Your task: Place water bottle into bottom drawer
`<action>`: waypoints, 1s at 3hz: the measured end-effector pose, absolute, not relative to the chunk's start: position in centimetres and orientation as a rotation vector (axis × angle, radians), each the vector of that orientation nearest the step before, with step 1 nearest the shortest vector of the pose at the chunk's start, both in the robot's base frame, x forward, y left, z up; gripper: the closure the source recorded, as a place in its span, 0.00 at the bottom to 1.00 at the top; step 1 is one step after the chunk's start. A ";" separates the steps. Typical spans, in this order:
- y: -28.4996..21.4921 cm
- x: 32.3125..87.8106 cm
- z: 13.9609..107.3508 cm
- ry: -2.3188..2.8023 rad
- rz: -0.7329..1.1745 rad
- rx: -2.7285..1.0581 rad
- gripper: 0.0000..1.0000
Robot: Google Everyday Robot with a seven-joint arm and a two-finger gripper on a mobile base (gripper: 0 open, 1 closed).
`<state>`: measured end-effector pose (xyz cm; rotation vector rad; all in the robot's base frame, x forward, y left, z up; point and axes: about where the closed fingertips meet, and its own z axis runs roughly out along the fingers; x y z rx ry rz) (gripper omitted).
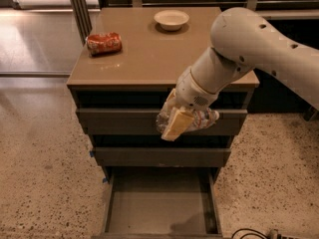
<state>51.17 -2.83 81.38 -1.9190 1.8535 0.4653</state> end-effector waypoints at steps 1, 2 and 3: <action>-2.8 51.2 81.4 1.854 0.465 -1.919 1.00; -2.4 50.4 81.1 1.883 0.457 -1.902 1.00; -1.4 47.9 80.7 1.932 0.455 -1.880 1.00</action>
Offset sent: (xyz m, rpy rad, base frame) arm -0.0167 0.0088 -0.0073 -0.0208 0.0146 -0.0632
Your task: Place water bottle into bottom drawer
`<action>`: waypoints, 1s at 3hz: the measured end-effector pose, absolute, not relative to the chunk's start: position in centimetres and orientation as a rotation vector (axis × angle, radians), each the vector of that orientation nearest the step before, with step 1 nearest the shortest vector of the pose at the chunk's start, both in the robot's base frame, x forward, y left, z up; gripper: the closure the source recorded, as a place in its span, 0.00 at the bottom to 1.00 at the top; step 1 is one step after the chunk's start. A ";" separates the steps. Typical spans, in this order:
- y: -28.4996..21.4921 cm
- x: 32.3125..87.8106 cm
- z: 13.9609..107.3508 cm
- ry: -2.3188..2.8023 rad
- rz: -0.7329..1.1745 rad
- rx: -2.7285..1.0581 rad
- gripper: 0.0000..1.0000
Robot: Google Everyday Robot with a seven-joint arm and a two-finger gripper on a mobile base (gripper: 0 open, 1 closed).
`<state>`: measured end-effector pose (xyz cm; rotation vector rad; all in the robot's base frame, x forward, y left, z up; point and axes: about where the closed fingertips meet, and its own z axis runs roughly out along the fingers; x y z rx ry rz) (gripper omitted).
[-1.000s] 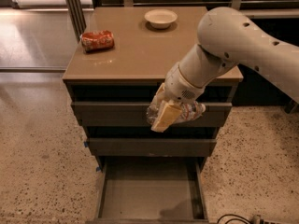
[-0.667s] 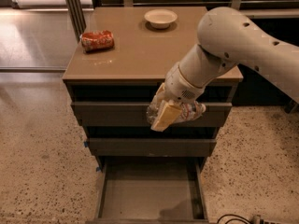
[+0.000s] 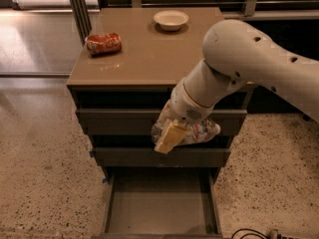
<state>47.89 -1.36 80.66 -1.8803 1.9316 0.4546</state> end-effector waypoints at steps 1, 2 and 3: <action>-0.1 45.0 79.2 1.946 0.474 -1.851 1.00; 1.7 42.8 76.6 1.948 0.494 -1.817 1.00; 3.3 42.1 70.8 1.973 0.452 -1.805 1.00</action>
Offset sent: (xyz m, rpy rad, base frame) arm -0.0860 0.0582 -0.0878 0.0722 0.0367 -0.0578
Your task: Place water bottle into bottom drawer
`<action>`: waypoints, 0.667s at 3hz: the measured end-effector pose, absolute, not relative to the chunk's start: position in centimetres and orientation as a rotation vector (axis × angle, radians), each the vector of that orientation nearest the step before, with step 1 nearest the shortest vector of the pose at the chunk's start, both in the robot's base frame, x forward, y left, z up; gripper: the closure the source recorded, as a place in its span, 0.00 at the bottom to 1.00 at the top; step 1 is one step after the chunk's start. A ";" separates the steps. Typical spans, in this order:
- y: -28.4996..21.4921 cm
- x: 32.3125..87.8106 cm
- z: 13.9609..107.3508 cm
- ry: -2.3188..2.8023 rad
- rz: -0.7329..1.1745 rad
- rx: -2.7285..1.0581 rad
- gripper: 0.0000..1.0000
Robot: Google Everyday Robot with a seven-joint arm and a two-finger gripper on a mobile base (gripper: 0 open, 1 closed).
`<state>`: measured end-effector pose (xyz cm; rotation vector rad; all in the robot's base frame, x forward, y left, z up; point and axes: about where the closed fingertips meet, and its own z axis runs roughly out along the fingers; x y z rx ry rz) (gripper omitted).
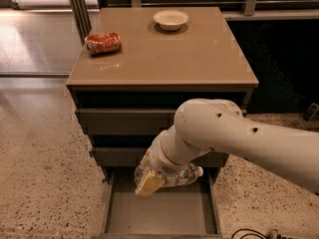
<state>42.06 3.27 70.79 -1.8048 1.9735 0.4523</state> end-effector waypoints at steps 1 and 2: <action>3.3 44.4 65.0 2.052 0.286 -1.799 1.00; 3.3 44.4 65.0 2.052 0.286 -1.799 1.00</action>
Offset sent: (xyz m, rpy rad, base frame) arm 0.0149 -0.0011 -0.0506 -0.0783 -0.0253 -0.0329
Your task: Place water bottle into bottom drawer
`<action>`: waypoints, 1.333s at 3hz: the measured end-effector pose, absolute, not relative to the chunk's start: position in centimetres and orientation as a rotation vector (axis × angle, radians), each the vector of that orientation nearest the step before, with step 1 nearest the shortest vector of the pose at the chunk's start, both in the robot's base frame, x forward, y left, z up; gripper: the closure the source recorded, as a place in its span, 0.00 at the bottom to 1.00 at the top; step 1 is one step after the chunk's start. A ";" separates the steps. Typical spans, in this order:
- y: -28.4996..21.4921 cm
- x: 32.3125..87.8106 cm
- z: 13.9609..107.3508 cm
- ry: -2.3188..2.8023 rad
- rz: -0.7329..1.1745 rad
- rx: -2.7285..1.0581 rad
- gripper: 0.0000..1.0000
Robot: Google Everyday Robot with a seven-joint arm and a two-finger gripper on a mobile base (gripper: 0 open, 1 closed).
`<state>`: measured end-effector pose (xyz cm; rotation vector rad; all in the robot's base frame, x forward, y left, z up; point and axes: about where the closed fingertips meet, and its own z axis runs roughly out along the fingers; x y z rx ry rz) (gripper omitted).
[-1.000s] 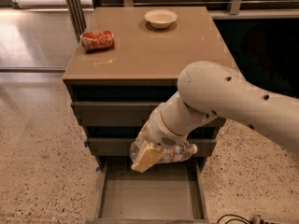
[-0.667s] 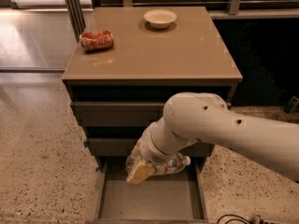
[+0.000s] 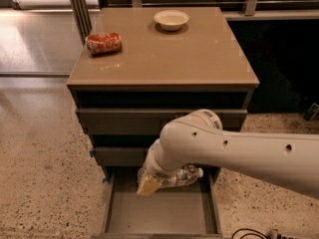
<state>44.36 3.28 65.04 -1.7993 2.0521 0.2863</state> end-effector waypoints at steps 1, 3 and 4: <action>3.0 44.1 63.8 2.064 0.286 -1.790 1.00; 0.6 45.1 53.2 2.235 0.342 -1.734 1.00; -0.6 45.4 47.7 2.326 0.374 -1.675 1.00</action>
Offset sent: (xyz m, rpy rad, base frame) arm 0.0127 -0.0360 -0.1537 -0.0250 0.1659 -0.1379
